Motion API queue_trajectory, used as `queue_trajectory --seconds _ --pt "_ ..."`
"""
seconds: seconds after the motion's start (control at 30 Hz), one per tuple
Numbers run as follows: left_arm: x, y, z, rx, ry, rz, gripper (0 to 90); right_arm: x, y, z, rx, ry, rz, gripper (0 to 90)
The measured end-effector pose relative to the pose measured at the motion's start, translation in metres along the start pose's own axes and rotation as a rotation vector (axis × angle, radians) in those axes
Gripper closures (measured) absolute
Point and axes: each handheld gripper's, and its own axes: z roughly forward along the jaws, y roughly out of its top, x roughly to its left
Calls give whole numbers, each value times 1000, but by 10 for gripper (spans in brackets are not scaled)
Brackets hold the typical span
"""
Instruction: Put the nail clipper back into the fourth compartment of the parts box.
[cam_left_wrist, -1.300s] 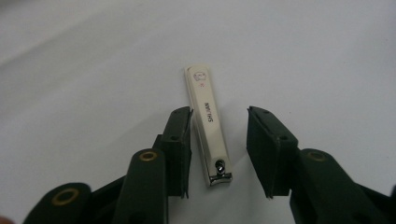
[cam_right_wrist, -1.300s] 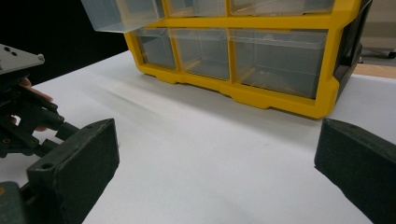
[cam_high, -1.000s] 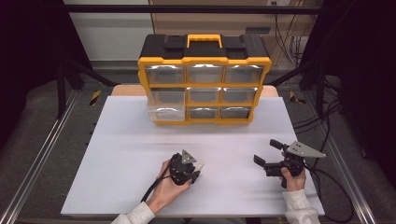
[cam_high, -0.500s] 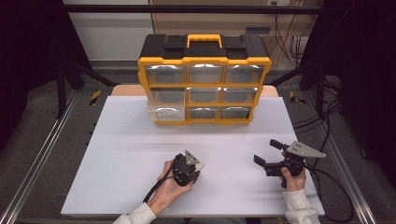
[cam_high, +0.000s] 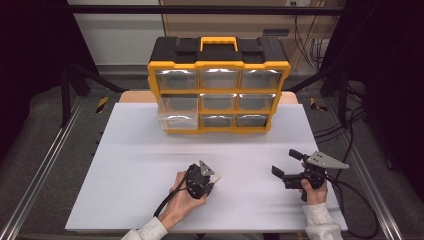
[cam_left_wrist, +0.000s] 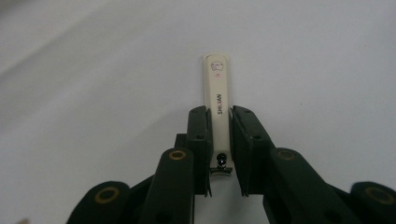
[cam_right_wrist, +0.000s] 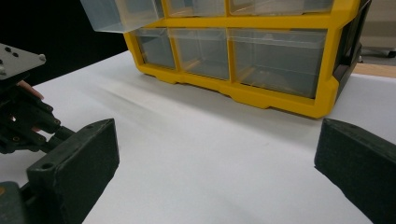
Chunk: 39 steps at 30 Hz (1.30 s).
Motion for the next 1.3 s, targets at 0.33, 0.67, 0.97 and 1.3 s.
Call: queue_trajectory --seconds 0.33,0.67,0.97,1.3 --pt "0 2 -6 -30 -16 1 770 0 0 0 2 2 3 3" --pt "4 4 -17 -57 -21 -4 770 0 0 0 0 0 -3 3" --pt "5 6 -25 -74 -24 -5 770 0 0 0 2 1 2 3" --pt "8 7 -35 -91 -29 -5 770 0 0 0 2 1 2 3"
